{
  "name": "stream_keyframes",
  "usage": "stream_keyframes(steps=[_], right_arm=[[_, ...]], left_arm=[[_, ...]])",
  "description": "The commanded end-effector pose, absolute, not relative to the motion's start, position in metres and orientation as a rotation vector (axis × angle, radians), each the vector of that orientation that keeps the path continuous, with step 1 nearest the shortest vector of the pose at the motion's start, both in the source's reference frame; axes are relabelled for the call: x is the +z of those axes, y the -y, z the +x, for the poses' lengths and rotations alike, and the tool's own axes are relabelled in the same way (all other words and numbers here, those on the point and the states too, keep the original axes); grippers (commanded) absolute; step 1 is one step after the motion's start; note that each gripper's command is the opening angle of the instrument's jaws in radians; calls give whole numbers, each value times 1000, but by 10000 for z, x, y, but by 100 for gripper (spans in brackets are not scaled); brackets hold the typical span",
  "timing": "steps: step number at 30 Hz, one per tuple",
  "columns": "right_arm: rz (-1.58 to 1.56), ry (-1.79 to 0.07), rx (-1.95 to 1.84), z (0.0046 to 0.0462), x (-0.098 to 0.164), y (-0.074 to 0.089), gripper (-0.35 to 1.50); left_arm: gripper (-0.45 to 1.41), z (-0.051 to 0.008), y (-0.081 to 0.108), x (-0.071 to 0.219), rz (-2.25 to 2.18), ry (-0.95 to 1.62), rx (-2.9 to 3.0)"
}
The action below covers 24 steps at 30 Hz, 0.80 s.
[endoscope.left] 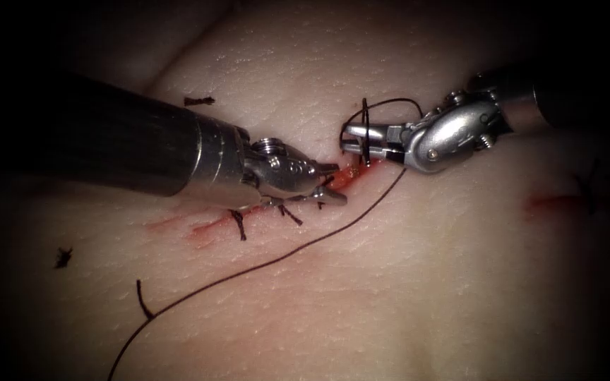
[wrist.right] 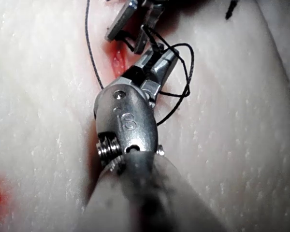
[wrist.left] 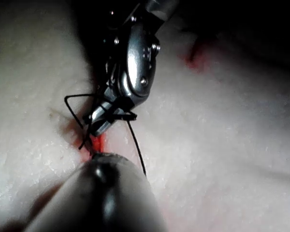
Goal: Wound Closure
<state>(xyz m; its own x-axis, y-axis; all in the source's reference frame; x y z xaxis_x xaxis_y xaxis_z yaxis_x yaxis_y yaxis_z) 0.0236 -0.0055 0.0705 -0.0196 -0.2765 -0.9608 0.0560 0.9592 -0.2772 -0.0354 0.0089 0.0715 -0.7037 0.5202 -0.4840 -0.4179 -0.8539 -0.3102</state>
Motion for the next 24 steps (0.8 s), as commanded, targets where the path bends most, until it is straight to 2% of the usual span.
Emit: stream_keyframes(steps=[1,24], right_arm=[[-165,-1572,-258,243,714,58,-35],[-47,-1533,-159,246,725,43,-35]], left_arm=[[46,-361,-85,716,-797,233,2495],[41,-380,-46,734,-796,166,2526]])
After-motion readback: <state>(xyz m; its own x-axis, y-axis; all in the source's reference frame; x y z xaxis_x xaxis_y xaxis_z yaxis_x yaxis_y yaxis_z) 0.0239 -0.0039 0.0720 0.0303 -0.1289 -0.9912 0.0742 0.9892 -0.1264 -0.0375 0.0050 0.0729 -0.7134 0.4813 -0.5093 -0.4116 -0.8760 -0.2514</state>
